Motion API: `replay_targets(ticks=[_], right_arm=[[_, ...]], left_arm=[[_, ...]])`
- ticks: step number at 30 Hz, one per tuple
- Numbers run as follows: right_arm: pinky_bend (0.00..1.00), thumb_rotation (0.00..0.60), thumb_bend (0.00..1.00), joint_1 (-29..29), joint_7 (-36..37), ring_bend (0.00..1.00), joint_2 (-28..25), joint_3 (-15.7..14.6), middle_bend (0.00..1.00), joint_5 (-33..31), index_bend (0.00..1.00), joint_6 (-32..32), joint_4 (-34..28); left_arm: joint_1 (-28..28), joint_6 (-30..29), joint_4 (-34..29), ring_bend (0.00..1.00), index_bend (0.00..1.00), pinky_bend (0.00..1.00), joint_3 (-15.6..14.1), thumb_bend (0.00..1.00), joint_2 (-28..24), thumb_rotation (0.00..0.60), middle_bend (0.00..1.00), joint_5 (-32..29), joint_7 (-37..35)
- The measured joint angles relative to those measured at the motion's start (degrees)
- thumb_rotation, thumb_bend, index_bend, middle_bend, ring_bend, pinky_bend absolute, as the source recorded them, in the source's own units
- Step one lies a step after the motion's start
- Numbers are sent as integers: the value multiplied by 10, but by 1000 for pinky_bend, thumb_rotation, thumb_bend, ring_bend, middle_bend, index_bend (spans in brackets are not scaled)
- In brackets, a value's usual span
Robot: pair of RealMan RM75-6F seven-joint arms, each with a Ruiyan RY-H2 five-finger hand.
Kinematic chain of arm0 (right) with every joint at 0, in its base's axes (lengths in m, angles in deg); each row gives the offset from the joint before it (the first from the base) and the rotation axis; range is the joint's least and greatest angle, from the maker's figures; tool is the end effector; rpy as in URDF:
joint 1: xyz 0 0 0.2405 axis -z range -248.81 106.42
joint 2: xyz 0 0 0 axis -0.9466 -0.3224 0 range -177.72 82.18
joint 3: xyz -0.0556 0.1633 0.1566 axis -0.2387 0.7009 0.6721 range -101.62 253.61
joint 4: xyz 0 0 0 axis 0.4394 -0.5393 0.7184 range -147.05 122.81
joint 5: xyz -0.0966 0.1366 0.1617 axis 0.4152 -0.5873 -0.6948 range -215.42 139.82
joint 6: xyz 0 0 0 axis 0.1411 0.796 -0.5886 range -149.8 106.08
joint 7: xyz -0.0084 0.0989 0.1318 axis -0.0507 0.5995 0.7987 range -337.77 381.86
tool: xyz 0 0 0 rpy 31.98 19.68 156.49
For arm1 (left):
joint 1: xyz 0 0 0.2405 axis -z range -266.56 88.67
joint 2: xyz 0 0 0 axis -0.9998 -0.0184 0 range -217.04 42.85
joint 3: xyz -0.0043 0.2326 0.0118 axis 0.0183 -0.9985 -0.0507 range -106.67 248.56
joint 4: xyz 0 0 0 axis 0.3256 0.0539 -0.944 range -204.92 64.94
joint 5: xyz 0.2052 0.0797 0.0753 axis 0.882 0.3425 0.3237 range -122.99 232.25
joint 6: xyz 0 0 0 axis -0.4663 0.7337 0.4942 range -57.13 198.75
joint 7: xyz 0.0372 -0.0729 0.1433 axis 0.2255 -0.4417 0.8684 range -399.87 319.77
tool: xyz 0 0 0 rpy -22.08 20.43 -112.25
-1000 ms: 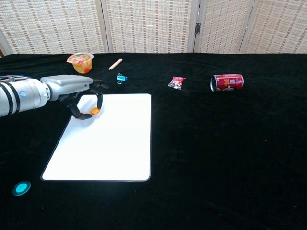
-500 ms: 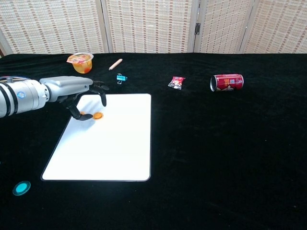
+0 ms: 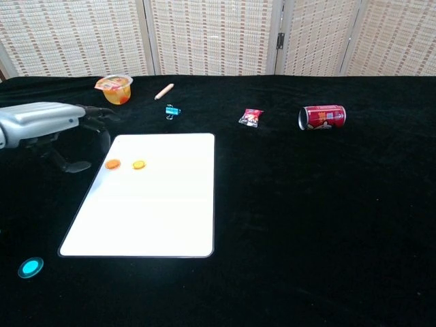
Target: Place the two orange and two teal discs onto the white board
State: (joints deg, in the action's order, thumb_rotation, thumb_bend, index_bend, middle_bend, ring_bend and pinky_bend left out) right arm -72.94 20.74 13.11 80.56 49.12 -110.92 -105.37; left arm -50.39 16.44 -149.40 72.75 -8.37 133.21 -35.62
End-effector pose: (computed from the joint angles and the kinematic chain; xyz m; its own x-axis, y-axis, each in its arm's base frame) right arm -0.3018 -0.1922 0.1581 0.4528 0.0759 0.8883 -0.8915 0.0233 0.4525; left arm -0.2048 0.3441 -0.0050 0.5585 0.2695 0.7845 0.7985 -0.4307 -0.4206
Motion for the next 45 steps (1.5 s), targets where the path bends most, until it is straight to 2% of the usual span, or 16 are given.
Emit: replay_targets(ticks=[9, 20, 34, 45], right_arm=[[0, 600, 345, -6, -5, 40, 2, -1, 20, 8, 0, 4, -3], [0, 600, 345, -9, -12, 39, 3, -2, 20, 13, 0, 6, -9], [0, 600, 346, -9, -16, 36, 5, -5, 20, 18, 0, 3, -11], [0, 600, 345, -8, -19, 35, 5, -6, 20, 19, 0, 1, -13]], left_arm=[[-80, -78, -5, 0, 439, 0, -67, 446, -36, 600, 84, 61, -27], [-141, -124, 22, 0, 439, 0, -105, 444, -45, 600, 84, 95, -43], [-177, -130, 52, 0, 438, 0, -113, 443, -31, 600, 84, 103, -60], [-182, -123, 64, 0, 433, 0, -105, 442, -17, 600, 84, 110, -57]])
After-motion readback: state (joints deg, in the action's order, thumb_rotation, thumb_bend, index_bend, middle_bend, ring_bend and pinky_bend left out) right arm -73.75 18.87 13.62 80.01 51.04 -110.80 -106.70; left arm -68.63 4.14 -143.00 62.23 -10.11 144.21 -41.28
